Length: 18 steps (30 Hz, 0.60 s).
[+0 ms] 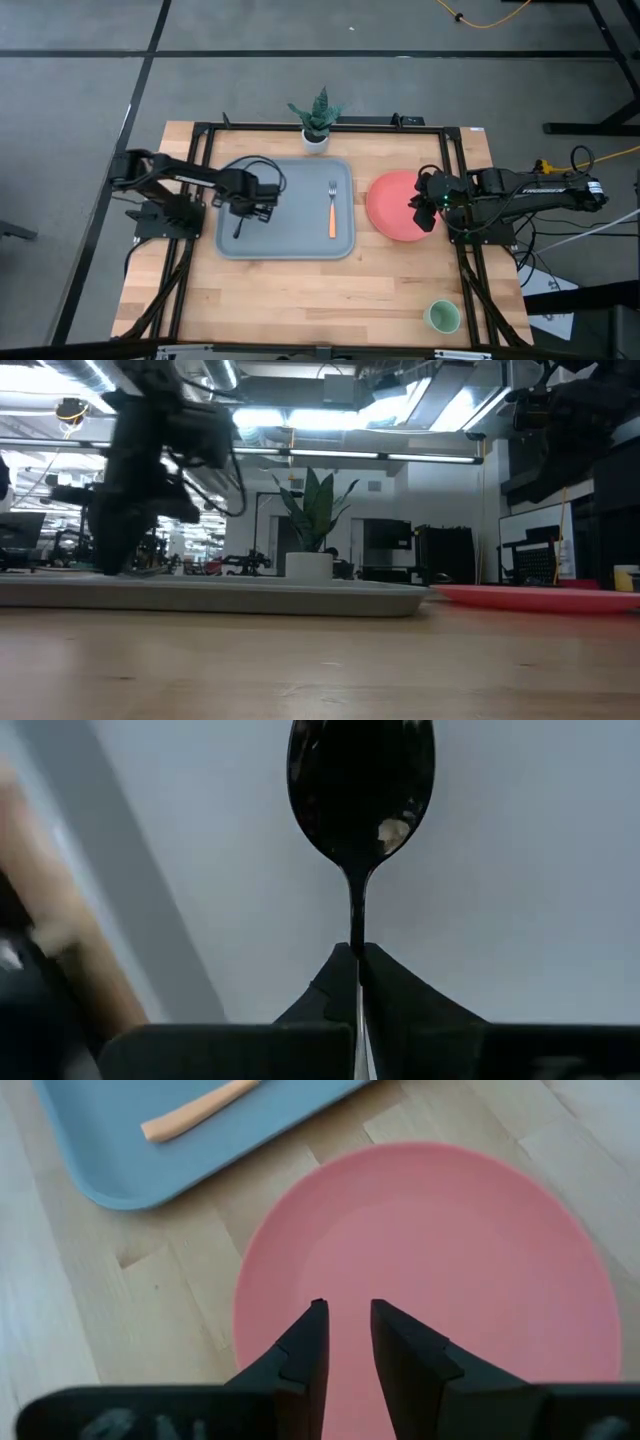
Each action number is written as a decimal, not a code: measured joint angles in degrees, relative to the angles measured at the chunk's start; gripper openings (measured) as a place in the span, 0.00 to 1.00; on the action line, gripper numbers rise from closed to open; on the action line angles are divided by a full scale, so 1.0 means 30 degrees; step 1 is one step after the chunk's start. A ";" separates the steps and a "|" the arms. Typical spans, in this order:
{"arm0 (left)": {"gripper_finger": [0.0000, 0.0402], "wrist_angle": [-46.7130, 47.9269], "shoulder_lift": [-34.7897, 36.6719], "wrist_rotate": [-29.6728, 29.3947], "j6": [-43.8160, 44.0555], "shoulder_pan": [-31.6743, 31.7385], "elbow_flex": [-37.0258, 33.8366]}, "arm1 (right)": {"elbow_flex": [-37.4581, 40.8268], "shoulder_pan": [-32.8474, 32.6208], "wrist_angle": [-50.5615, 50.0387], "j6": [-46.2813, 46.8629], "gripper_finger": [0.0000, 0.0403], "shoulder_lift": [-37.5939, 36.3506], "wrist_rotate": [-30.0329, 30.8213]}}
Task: Pick and place plate/cup/fork/spoon on tray
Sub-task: Put the spoon on the blue tray
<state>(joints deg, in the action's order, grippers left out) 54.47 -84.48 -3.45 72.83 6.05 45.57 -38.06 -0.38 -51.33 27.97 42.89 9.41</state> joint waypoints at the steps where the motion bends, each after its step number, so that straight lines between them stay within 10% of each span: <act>1: 0.00 -0.0142 0.0480 -0.0042 0.0807 -0.0047 -0.0364 | 0.0000 0.0000 0.0007 -0.0004 0.21 -0.0003 0.0007; 18: 0.06 -0.1084 0.2008 -0.1092 0.4191 0.0536 -0.2466 | 0.0007 0.0000 0.0049 -0.1481 0.21 0.0009 0.0007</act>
<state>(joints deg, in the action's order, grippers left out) 51.22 -78.46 -6.72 85.40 7.66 38.17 -38.04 -0.38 -51.18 23.53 42.92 9.43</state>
